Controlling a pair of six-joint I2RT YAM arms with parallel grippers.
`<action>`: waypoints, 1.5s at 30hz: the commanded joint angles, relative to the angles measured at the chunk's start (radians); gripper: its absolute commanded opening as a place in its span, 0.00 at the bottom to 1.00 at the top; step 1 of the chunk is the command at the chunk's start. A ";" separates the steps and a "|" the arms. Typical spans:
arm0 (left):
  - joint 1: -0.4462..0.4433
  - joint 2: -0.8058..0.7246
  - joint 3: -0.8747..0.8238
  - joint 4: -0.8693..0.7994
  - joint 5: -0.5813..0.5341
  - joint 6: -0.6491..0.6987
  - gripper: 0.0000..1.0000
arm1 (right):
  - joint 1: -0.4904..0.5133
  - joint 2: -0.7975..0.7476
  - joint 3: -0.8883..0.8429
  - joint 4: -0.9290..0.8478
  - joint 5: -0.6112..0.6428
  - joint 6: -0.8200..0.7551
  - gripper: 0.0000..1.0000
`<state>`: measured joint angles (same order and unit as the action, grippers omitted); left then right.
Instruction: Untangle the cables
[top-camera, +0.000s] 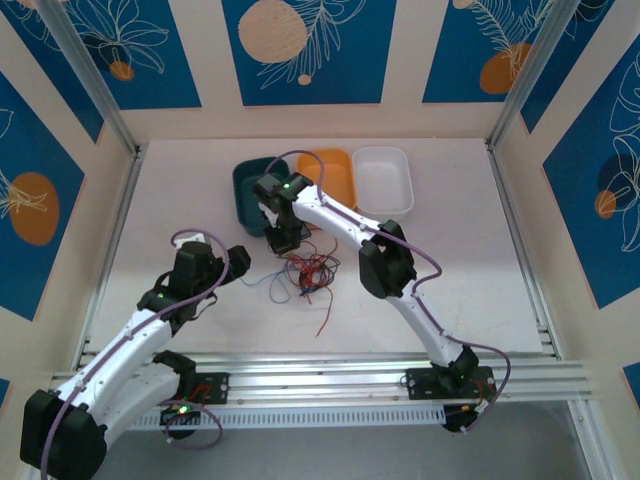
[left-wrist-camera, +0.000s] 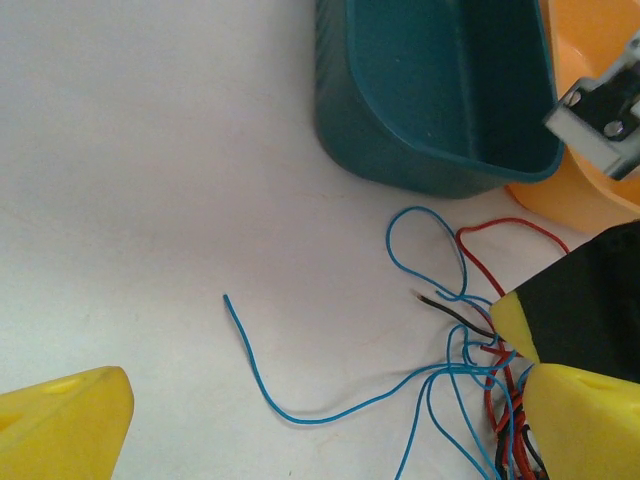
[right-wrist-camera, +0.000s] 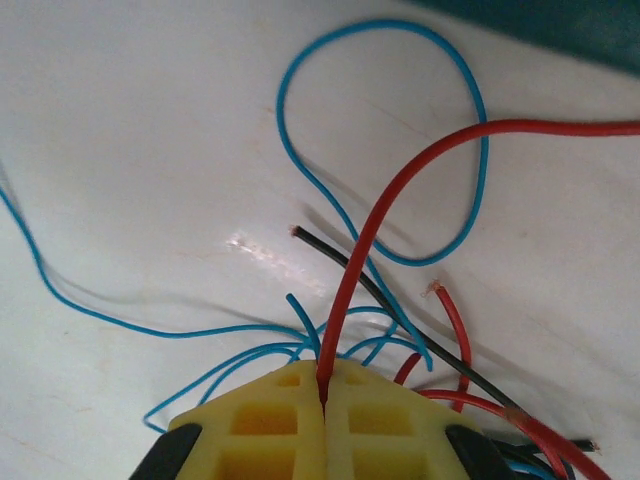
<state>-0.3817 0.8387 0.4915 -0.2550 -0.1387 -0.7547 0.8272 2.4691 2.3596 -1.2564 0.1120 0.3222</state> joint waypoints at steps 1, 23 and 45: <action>0.014 -0.010 -0.009 -0.008 0.009 -0.002 1.00 | 0.017 -0.100 0.025 -0.019 -0.041 0.008 0.00; 0.000 0.075 -0.020 0.459 0.449 0.069 0.93 | 0.011 -0.708 -0.417 0.230 0.032 0.141 0.00; -0.314 0.324 0.013 0.729 0.400 0.334 0.95 | -0.114 -0.892 -0.770 0.401 -0.132 0.343 0.00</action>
<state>-0.6624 1.1328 0.4728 0.4110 0.2581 -0.4786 0.7219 1.6169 1.6127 -0.8932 0.0360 0.6243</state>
